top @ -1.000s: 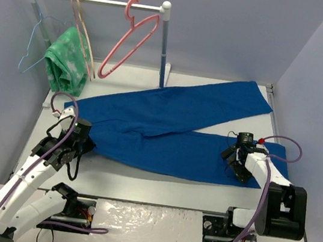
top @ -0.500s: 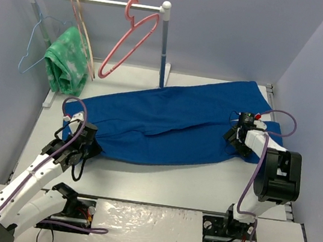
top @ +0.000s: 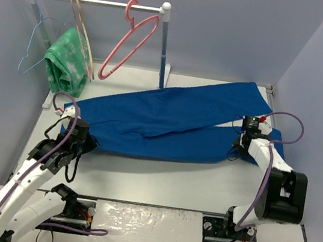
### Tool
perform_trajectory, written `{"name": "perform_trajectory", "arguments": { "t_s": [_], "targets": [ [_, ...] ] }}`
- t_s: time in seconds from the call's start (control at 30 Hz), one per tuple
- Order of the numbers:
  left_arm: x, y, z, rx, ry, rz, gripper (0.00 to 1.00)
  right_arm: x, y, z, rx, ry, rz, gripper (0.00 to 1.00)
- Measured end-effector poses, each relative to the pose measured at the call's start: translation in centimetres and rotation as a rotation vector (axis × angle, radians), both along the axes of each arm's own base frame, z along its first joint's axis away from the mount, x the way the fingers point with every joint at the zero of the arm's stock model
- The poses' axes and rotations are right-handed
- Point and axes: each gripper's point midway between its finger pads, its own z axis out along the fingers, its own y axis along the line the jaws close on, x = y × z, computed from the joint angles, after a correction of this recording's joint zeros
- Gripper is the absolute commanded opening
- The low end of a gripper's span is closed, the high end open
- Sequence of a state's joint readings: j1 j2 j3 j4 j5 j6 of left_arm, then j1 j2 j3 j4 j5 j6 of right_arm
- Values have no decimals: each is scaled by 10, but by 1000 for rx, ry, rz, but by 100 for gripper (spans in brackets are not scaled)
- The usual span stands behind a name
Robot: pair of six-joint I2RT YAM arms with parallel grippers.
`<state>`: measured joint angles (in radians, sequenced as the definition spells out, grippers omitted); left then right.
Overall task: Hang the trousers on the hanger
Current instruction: Fold the trousers at the center of the board.
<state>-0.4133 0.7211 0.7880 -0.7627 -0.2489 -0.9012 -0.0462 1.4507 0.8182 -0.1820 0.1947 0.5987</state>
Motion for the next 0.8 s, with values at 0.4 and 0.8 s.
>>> {"name": "perform_trajectory", "arguments": {
  "t_s": [0.4, 0.8],
  "targets": [
    [-60, 21, 52, -96, -101, 14, 0, -24, 1, 95, -23, -204, -7, 0],
    [-87, 25, 53, -107, -36, 3, 0, -26, 4, 128, -21, -218, 2, 0]
  ]
}}
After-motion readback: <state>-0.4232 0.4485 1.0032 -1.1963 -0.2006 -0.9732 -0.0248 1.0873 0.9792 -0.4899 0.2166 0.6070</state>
